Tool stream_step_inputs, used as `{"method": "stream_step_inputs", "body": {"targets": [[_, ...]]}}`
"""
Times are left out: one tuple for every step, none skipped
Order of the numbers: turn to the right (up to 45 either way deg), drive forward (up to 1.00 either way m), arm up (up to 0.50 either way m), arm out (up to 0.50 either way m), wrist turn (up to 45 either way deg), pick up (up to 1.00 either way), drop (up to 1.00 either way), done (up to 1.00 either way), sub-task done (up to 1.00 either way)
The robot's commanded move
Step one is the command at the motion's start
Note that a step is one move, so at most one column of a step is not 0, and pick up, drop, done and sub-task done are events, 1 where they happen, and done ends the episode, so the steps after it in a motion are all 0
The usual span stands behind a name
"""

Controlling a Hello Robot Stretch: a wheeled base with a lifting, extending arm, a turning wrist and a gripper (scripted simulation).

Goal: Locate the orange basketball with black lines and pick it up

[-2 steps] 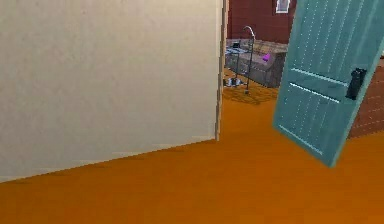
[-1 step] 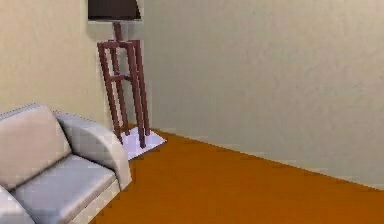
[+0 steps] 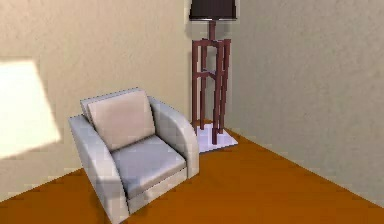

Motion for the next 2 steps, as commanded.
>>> {"method": "stream_step_inputs", "body": {"targets": [[-3.0,0.00,0.00,0.00,0.0,0.00,0.00,0.00,0.00],[33.0,0.00,0.00,0.00,0.0,0.00,0.00,0.00,0.00]]}}
